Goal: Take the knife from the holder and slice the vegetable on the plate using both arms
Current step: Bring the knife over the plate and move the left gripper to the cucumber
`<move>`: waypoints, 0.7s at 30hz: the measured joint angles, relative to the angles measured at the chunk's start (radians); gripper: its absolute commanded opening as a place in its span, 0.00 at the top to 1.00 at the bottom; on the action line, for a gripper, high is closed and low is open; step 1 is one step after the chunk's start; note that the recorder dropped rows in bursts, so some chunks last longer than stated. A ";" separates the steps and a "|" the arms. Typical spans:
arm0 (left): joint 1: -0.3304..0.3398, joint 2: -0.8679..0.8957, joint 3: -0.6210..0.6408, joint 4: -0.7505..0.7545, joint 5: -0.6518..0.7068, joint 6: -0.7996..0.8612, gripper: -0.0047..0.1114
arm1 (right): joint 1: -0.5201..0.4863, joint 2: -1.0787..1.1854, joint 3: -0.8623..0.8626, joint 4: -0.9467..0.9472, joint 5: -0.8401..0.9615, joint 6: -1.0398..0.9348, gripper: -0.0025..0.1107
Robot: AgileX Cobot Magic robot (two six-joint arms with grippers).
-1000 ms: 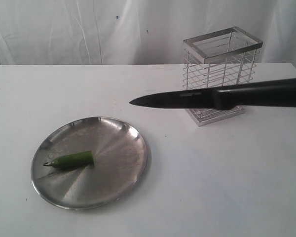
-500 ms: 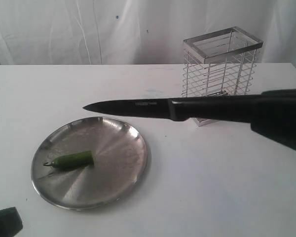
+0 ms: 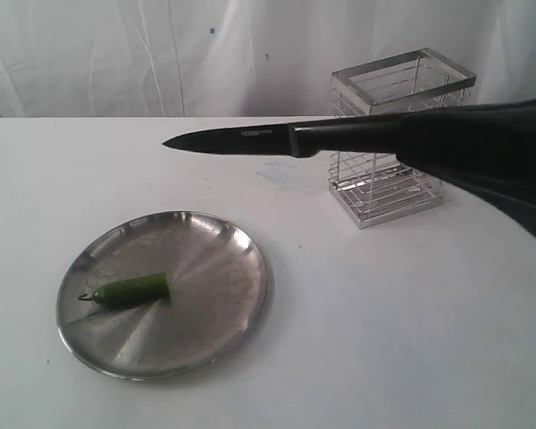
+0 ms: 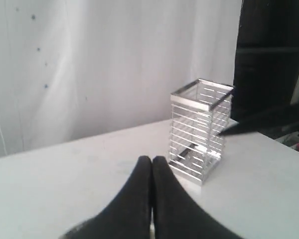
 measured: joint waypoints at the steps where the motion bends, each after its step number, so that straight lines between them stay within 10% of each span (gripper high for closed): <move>1: 0.000 0.045 -0.050 0.000 -0.002 0.022 0.96 | 0.000 0.006 0.000 0.000 -0.012 -0.003 0.98; 15: 0.000 0.669 -0.241 -0.010 0.259 0.014 0.96 | 0.000 0.169 -0.085 0.192 -0.086 -0.221 0.98; 21: -0.115 0.855 -0.260 -0.010 0.318 0.034 0.96 | 0.000 0.298 -0.099 0.269 -0.066 -0.350 0.98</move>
